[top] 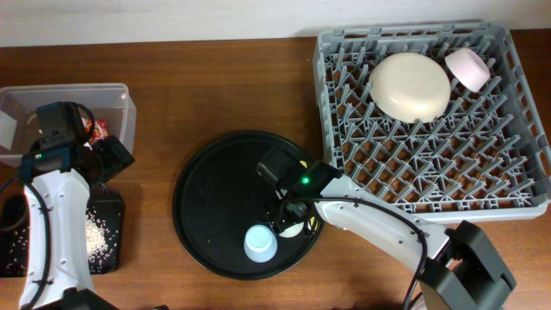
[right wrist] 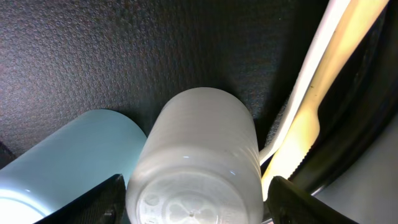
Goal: Sort waste into correct bins and load items into the dishwasher rack
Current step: 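Carry the white cup into the rack and set it upside down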
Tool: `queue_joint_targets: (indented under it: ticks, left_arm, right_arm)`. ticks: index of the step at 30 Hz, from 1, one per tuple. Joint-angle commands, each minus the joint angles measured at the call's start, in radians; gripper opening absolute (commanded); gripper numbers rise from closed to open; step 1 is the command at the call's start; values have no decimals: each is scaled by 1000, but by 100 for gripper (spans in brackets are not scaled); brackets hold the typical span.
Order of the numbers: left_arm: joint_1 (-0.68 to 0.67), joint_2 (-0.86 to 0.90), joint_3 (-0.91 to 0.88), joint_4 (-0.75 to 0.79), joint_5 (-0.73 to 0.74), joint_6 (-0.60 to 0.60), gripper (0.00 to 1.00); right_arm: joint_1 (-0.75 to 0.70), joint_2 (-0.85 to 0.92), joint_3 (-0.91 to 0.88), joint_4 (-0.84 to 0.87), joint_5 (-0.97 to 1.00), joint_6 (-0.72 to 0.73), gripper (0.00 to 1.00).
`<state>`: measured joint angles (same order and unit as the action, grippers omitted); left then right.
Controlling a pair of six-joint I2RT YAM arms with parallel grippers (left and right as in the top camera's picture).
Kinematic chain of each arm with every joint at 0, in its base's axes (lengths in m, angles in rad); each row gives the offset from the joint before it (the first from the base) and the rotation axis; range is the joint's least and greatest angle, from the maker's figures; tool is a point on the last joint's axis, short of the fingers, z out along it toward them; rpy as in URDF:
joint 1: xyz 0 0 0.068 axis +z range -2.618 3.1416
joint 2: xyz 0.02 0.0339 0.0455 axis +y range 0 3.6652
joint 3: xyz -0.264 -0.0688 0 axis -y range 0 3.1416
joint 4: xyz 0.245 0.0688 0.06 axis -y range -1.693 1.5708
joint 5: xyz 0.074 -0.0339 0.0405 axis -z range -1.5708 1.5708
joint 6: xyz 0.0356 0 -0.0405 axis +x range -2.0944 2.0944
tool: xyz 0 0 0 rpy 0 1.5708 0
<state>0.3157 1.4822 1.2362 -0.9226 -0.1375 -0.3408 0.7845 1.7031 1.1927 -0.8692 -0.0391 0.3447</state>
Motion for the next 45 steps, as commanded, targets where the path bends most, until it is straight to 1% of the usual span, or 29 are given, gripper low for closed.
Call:
queue_joint_targets:
  ticks: [1, 10, 14, 15, 18, 20, 21, 25, 32, 33, 34, 35, 40, 42, 43, 45]
  left_arm:
    - [2, 1, 8, 2, 3, -13, 99]
    - [2, 1, 8, 2, 3, -13, 99]
    - [2, 1, 8, 2, 3, -13, 99]
    - [2, 1, 8, 2, 3, -13, 99]
    - [2, 1, 8, 2, 3, -13, 99]
    - [2, 1, 8, 2, 3, -13, 99]
    - [2, 1, 8, 2, 3, -13, 99]
    - [2, 1, 8, 2, 3, -13, 99]
    - [2, 1, 8, 2, 3, -13, 99]
    - [2, 1, 8, 2, 3, -13, 99]
    - [2, 1, 8, 2, 3, -13, 99]
    - [2, 1, 8, 2, 3, -13, 99]
    - [2, 1, 8, 2, 3, -13, 99]
    - [2, 1, 8, 2, 3, -13, 99]
    - [2, 1, 8, 2, 3, -13, 99]
    - [2, 1, 8, 2, 3, -13, 99]
  right_arm:
    - [1, 5, -11, 20, -9, 15, 77]
    - [1, 5, -39, 45, -9, 15, 76]
    - [1, 5, -93, 108, -9, 16, 76]
    - [1, 5, -93, 110, -8, 15, 75]
    - [1, 5, -93, 119, -9, 15, 65]
    - [1, 5, -93, 119, -9, 15, 62]
    - [1, 5, -93, 119, -9, 15, 59]
    - [1, 5, -77, 118, -10, 15, 54]
    - [1, -5, 82, 7, -9, 14, 53]
    - [0, -10, 105, -14, -9, 14, 52]
    - [0, -17, 123, -30, -8, 10, 46]
    - [0, -29, 144, -49, 3, 8, 43]
    - [0, -153, 203, -110, 33, 7, 43]
    - [-1, -208, 203, -140, 87, 7, 44]
    - [-11, -245, 203, -171, 141, 8, 44]
    - [-93, -312, 203, -246, 168, 8, 43]
